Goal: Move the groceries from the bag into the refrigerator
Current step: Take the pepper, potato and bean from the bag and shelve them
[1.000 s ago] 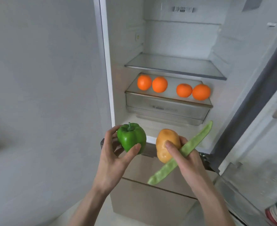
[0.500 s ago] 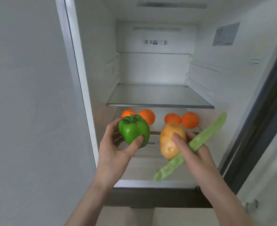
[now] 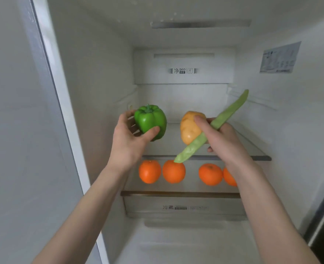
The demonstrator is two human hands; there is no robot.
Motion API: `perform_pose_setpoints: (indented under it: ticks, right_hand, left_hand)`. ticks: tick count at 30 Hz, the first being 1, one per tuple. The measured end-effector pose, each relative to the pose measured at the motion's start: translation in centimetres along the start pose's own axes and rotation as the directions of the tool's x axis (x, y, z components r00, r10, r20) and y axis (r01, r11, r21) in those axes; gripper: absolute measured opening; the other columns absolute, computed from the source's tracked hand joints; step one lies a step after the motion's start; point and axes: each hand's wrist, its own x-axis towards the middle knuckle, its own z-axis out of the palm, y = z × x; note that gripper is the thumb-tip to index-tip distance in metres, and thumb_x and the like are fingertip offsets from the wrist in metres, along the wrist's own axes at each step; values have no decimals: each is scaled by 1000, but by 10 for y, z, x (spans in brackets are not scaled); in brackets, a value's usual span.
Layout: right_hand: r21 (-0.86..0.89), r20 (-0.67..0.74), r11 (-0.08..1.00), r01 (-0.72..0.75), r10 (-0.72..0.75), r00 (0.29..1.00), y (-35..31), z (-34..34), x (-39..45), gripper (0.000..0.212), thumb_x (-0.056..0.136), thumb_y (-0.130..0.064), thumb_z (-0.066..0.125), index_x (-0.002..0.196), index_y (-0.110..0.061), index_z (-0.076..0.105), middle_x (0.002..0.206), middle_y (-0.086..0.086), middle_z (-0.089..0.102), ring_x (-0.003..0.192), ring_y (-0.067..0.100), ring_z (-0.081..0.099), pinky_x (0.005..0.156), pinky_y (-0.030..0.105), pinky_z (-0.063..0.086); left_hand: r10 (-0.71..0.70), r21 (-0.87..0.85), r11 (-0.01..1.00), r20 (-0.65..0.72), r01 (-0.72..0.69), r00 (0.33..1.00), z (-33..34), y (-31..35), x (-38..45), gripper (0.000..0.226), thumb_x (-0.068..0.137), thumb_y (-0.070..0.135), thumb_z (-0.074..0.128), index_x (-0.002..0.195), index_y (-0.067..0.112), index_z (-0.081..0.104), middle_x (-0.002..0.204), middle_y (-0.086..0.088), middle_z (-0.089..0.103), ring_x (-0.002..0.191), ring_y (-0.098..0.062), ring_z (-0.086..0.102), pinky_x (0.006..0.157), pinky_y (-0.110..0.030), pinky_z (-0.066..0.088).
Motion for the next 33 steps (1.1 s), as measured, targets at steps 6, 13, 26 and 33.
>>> perform_pose_setpoints:
  ticks: [6, 13, 26, 33]
  right_hand:
    - [-29, 98, 991, -132, 134, 986, 17, 13, 57, 42, 93, -59, 63, 104, -19, 71, 88, -2, 79, 78, 10, 75, 67, 27, 54]
    - [-133, 121, 974, -184, 200, 972, 36, 26, 94, 36, 94, -53, 66, 96, -17, 70, 76, -2, 72, 66, 11, 70, 69, 29, 57]
    - [-369, 100, 923, -110, 157, 982, 45, 38, 106, 53, 97, -69, 45, 92, -22, 68, 78, 1, 65, 69, 18, 64, 63, 31, 41]
    - [-209, 35, 968, -136, 146, 989, 50, 33, 103, 51, 102, -57, 49, 103, -11, 71, 81, 2, 62, 70, 16, 59, 62, 29, 41]
  left_hand:
    - [-38, 119, 992, 15, 36, 999, 9, -27, 31, 63, 83, 12, 85, 139, 15, 56, 109, 7, 66, 92, 6, 63, 71, -5, 52]
    - [-54, 259, 965, 102, 26, 993, 14, -52, 53, 72, 89, 21, 80, 151, 15, 43, 140, -11, 53, 118, -19, 62, 106, -36, 53]
    - [-80, 212, 976, 140, 49, 987, 15, -62, 54, 68, 93, 13, 75, 149, 13, 37, 124, 4, 55, 114, -15, 60, 84, -10, 52]
    - [-58, 223, 975, 134, 27, 989, 15, -60, 50, 64, 92, 15, 77, 147, 14, 42, 123, 8, 56, 107, -6, 60, 75, -4, 51]
